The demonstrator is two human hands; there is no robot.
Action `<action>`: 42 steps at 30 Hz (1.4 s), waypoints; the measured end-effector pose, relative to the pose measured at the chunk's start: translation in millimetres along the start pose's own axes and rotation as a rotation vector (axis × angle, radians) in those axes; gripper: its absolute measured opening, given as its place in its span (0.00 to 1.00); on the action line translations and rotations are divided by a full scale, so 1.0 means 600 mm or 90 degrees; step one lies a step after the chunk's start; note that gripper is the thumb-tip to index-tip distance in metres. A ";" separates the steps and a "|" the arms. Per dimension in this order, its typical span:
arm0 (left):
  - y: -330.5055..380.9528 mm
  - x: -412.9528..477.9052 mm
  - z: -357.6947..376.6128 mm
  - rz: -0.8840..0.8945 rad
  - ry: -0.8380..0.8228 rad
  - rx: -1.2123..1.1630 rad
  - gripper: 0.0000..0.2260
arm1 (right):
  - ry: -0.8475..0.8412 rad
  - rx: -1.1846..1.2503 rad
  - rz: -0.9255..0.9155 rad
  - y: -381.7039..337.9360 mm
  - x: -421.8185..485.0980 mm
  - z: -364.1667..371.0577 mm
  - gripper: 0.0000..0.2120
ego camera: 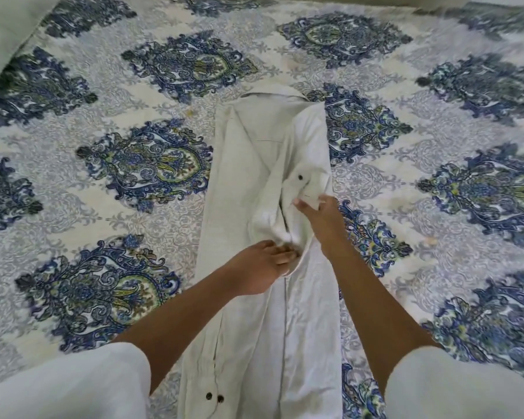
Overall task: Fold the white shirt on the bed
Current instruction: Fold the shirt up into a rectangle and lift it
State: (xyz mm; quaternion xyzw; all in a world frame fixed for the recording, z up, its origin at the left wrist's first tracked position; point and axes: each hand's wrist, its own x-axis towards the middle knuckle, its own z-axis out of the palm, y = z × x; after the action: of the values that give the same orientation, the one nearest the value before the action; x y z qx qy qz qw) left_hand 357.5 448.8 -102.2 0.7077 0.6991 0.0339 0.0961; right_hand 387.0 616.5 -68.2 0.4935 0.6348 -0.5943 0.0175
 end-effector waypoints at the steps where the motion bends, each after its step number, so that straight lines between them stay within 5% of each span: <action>1: 0.001 -0.002 0.003 -0.006 -0.006 0.001 0.19 | 0.024 0.027 0.001 -0.011 0.005 0.007 0.35; 4: 0.004 -0.005 0.000 -0.028 0.036 -0.014 0.10 | 0.069 0.288 0.152 -0.043 0.031 0.007 0.28; 7: 0.027 -0.004 -0.032 -0.186 0.175 -0.199 0.16 | -0.043 0.480 0.177 -0.052 0.045 -0.026 0.05; 11: 0.070 0.020 -0.109 -0.536 0.476 -0.601 0.14 | -0.114 0.581 0.171 -0.043 -0.040 -0.075 0.13; 16: 0.098 0.088 -0.186 -0.624 0.267 -0.882 0.15 | -0.173 0.539 0.100 0.027 -0.192 -0.083 0.10; 21: 0.144 0.064 -0.192 -0.510 0.237 -0.632 0.12 | -0.285 0.616 0.074 0.092 -0.262 -0.163 0.38; 23: 0.166 0.048 -0.195 -0.408 0.193 -0.510 0.17 | -0.285 0.562 0.067 0.102 -0.272 -0.196 0.38; 26: 0.211 0.029 -0.179 -0.281 0.216 -0.290 0.20 | -0.297 0.377 0.064 0.095 -0.277 -0.219 0.24; 27: 0.235 0.023 -0.168 -0.330 0.269 -0.295 0.20 | -0.315 0.339 0.070 0.094 -0.282 -0.220 0.22; 29: 0.281 0.007 -0.156 -0.610 0.443 -0.451 0.19 | -0.381 0.343 0.077 0.098 -0.295 -0.223 0.24; 31: 0.302 -0.012 -0.139 -0.994 0.561 -0.862 0.18 | -0.448 0.427 0.101 0.123 -0.313 -0.225 0.26; 32: 0.307 -0.022 -0.128 -1.061 0.534 -1.164 0.19 | -0.479 0.456 0.120 0.140 -0.325 -0.226 0.26; 33: 0.307 -0.030 -0.115 -1.003 0.464 -1.432 0.21 | -0.509 0.452 0.139 0.158 -0.335 -0.224 0.25; 35: 0.290 -0.043 -0.103 -0.843 0.400 -1.601 0.25 | -0.558 0.367 0.181 0.195 -0.347 -0.218 0.26; 39: 0.189 -0.032 -0.095 -0.750 0.473 -1.501 0.22 | -0.526 0.176 0.248 0.254 -0.341 -0.207 0.17; 42: 0.149 -0.031 -0.079 -0.793 0.382 -1.367 0.12 | -0.417 -0.013 0.283 0.283 -0.329 -0.183 0.10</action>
State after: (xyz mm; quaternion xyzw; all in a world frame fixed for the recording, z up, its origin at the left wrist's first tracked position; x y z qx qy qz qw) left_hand 436.4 433.9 -37.6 -0.2066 0.5272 0.6866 0.4560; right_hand 660.0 548.9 -41.5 0.4032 0.4789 -0.6956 0.3523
